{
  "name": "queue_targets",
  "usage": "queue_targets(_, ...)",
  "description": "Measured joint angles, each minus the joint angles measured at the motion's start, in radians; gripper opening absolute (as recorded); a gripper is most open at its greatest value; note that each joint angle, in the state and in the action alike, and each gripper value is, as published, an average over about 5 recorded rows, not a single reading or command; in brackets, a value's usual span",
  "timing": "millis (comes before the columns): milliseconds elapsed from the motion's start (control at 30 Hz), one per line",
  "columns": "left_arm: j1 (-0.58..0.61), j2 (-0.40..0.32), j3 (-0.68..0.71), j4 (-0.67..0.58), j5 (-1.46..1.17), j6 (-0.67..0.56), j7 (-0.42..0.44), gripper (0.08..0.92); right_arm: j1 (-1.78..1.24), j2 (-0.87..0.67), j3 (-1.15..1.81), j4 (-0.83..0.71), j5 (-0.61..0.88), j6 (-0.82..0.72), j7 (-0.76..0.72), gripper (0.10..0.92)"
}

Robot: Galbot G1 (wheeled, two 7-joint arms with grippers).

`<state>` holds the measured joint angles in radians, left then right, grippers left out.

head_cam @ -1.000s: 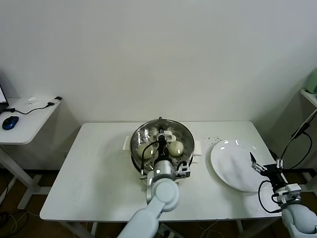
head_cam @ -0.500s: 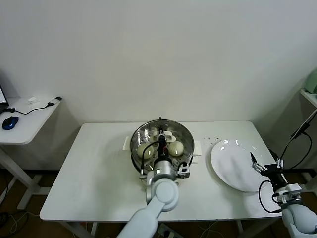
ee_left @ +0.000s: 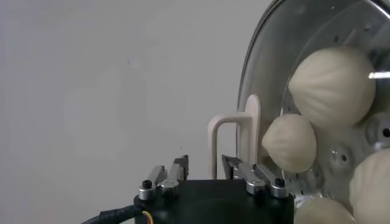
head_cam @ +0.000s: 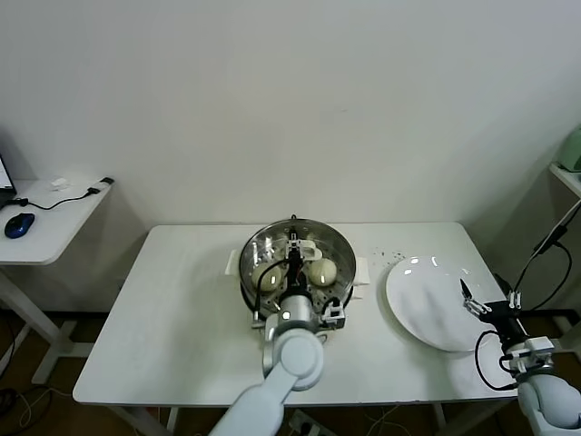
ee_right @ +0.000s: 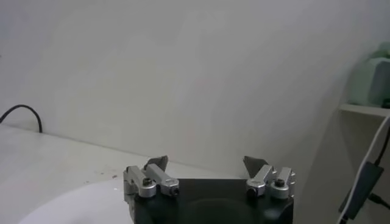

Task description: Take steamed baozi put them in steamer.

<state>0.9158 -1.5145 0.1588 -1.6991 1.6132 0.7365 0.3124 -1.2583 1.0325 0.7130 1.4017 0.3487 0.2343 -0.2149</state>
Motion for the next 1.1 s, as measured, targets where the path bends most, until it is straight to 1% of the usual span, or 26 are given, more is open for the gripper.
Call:
queue_targets(367,0.055,0.056,0.003,-0.124,-0.044,0.0,0.027,0.769,0.002,0.003,0.005,-0.005,-0.002,-0.003,0.0,0.823)
queue_targets(467,0.084,0.076,0.006,-0.17,-0.068,0.0,0.027,0.813,0.0,0.002,0.009,-0.003,-0.002,-0.005,0.001,0.823)
queue_targets(600,0.124,0.105,-0.002,-0.232,-0.103,0.0,0.012,0.822,-0.007,0.003,0.016,0.003,-0.006,-0.012,0.004,0.823)
queue_targets(767,0.18,0.143,-0.035,-0.312,-0.165,0.001,-0.044,0.823,-0.02,0.009,0.026,0.022,-0.021,-0.032,0.013,0.823)
queue_targets(933,0.249,0.183,-0.107,-0.383,-0.283,0.0,-0.136,0.823,-0.034,0.017,0.033,0.049,-0.039,-0.059,0.015,0.823)
queue_targets(1100,0.33,0.213,-0.216,-0.428,-0.486,-0.012,-0.253,0.823,-0.045,0.028,0.04,0.078,-0.047,-0.076,0.017,0.823)
